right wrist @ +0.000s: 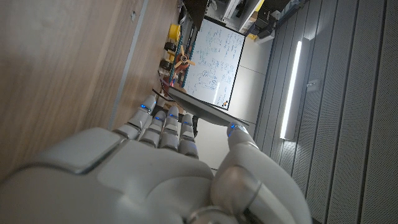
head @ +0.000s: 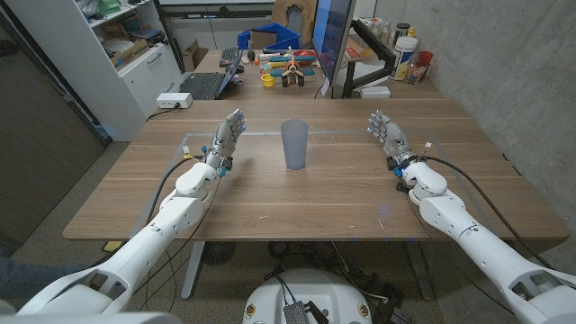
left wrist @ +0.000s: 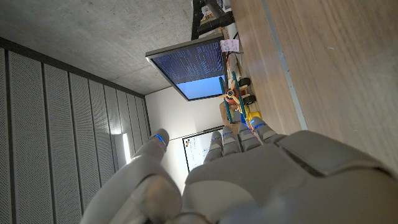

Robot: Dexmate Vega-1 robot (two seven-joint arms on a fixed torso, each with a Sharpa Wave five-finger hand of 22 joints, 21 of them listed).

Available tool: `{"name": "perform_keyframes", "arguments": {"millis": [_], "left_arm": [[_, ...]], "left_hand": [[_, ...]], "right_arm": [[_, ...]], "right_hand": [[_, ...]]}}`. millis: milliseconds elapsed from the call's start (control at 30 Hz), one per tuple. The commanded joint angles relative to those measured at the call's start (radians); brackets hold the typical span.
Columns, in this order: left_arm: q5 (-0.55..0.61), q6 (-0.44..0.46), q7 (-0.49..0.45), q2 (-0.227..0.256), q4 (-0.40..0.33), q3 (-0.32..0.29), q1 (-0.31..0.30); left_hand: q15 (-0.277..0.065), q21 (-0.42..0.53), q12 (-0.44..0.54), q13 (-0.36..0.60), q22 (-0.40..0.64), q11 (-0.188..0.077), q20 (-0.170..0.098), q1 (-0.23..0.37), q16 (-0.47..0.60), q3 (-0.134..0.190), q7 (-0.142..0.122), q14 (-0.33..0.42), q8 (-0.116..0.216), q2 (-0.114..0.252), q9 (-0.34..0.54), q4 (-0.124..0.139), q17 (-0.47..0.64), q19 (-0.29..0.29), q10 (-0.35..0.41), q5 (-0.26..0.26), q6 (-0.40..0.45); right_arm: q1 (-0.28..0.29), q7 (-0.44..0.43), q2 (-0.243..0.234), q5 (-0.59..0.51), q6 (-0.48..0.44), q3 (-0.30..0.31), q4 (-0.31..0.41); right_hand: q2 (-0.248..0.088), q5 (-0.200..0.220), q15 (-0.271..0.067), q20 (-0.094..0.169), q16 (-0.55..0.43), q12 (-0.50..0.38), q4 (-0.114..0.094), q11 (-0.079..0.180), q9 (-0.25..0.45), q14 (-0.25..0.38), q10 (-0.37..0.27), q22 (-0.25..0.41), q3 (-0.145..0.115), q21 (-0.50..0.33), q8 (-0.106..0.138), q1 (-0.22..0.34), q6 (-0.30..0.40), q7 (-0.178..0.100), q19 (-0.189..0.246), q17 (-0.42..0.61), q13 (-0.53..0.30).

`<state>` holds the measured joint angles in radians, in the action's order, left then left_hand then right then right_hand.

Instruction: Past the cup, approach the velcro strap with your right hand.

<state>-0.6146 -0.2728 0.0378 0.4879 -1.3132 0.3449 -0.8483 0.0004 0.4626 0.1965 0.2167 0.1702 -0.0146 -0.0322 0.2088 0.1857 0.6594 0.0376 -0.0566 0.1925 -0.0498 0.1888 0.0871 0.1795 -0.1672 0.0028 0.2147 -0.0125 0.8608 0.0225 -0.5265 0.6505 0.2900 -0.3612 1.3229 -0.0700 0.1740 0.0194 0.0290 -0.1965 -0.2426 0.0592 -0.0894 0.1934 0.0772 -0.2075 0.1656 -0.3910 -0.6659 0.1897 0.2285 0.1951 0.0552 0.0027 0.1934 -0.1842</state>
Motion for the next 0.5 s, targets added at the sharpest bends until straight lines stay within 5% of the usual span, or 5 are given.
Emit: {"name": "perform_keyframes", "arguments": {"millis": [33,500], "left_arm": [[0.073,0.046,0.040,-0.067,-0.016,-0.081,-0.021],[0.122,0.075,0.068,-0.110,-0.025,-0.145,-0.042]], "left_hand": [[0.001,0.001,0.007,0.001,0.003,-0.008,-0.018,0.010,0.006,0.007,0.009,-0.009,0.007,0.002,0.001,-0.001,0.004,-0.033,-0.002,0.007,0.000],[0.003,-0.006,0.009,-0.003,0.003,-0.008,-0.014,0.010,0.006,0.005,0.008,-0.006,0.009,0.004,0.001,-0.002,0.003,-0.032,0.002,0.007,0.008]], "right_arm": [[0.017,-0.009,-0.016,-0.002,-0.004,0.006,0.022],[-0.011,-0.013,-0.002,-0.049,0.032,-0.016,-0.014]], "right_hand": [[0.001,0.006,-0.001,0.019,-0.007,-0.004,0.000,0.003,0.001,0.010,-0.013,0.004,-0.006,-0.002,0.006,0.009,0.009,0.000,0.002,0.005,-0.004],[-0.002,0.006,-0.004,0.018,-0.009,-0.002,0.002,0.009,0.000,0.014,-0.014,0.004,-0.002,0.007,0.008,0.008,0.013,-0.007,0.005,0.004,-0.004]]}}
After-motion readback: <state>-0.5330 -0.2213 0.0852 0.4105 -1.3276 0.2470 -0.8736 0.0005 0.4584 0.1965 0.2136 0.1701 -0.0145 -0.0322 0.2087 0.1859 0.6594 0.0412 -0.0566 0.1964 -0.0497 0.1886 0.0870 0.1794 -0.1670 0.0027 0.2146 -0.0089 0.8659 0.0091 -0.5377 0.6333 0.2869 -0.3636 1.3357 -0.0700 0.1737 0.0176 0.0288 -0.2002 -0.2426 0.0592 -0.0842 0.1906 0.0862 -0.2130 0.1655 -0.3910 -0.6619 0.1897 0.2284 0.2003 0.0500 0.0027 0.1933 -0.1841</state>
